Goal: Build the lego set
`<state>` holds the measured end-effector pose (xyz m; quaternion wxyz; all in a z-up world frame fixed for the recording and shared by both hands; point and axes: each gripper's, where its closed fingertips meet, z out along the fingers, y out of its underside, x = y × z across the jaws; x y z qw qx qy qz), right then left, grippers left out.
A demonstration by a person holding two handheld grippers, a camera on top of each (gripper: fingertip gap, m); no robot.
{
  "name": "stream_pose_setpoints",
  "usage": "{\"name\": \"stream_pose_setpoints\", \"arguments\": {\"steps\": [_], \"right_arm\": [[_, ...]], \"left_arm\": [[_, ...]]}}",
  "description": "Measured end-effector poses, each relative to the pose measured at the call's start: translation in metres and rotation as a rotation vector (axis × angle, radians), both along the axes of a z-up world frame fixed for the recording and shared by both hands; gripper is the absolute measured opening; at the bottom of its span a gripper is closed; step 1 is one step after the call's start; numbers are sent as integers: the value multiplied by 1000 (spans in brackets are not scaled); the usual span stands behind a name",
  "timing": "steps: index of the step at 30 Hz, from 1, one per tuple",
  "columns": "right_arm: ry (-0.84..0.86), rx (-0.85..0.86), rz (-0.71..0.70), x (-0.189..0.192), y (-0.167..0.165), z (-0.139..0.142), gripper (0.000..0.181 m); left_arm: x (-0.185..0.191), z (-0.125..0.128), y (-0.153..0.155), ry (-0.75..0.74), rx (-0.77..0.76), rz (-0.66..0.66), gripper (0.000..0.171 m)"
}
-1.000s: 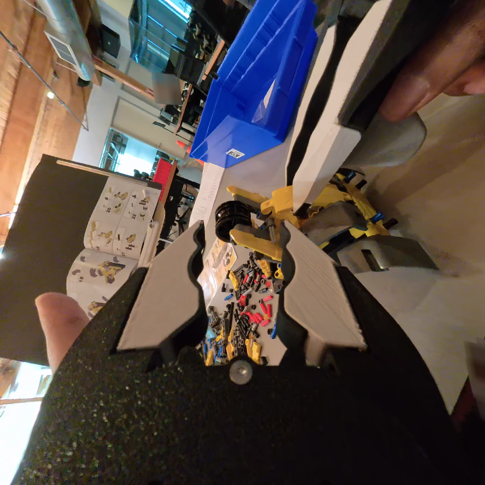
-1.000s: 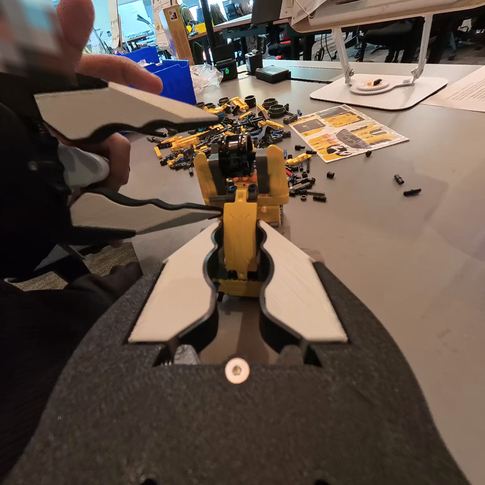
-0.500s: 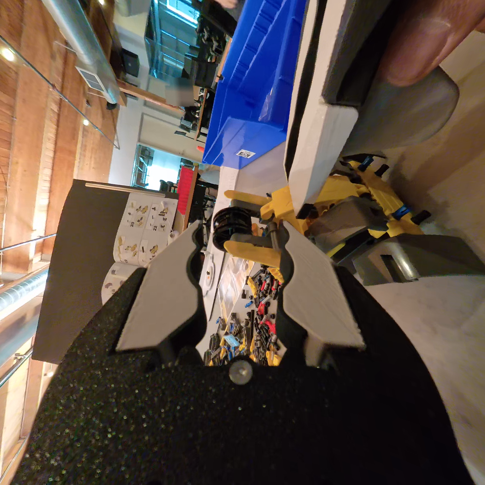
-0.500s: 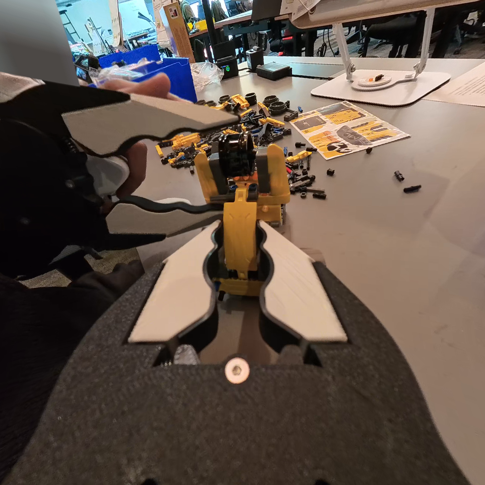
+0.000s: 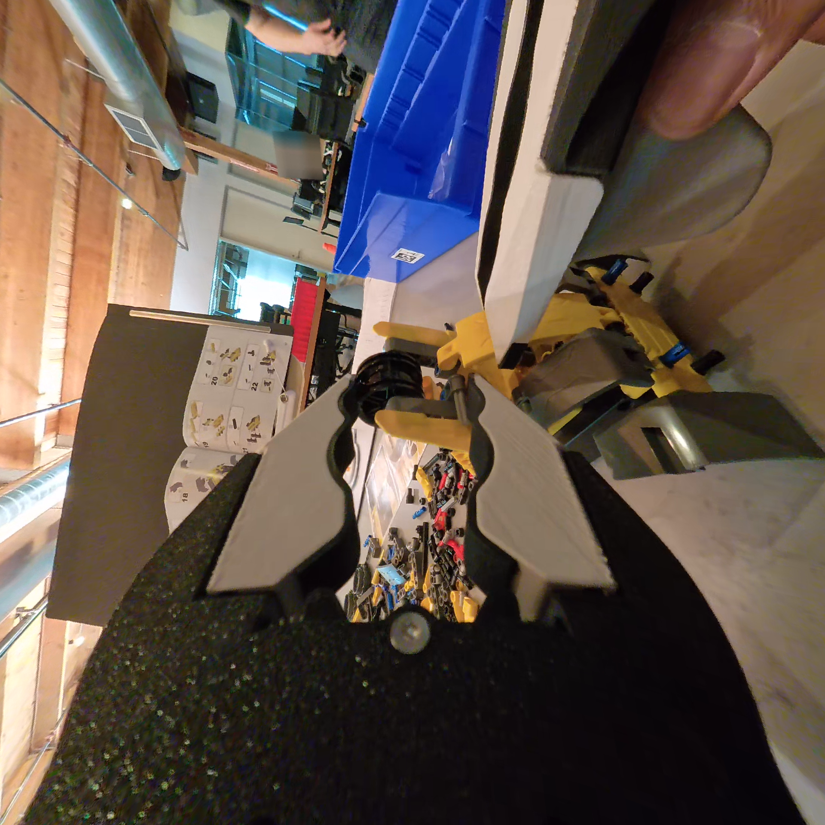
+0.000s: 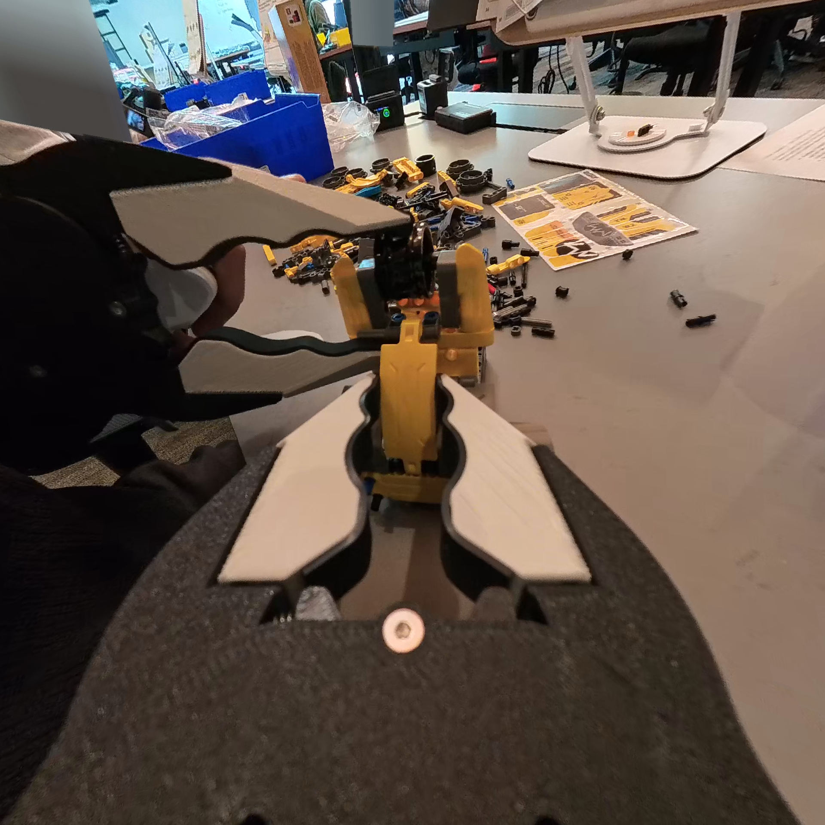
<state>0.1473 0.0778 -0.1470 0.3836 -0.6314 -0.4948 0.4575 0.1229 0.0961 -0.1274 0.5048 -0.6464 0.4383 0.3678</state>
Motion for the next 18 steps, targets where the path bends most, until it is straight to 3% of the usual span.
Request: {"name": "stream_pose_setpoints", "arguments": {"steps": [18], "right_arm": [[-1,5,3,0,-1,0,24]], "left_arm": [[0,1,0,-19,-3,10,45]]}}
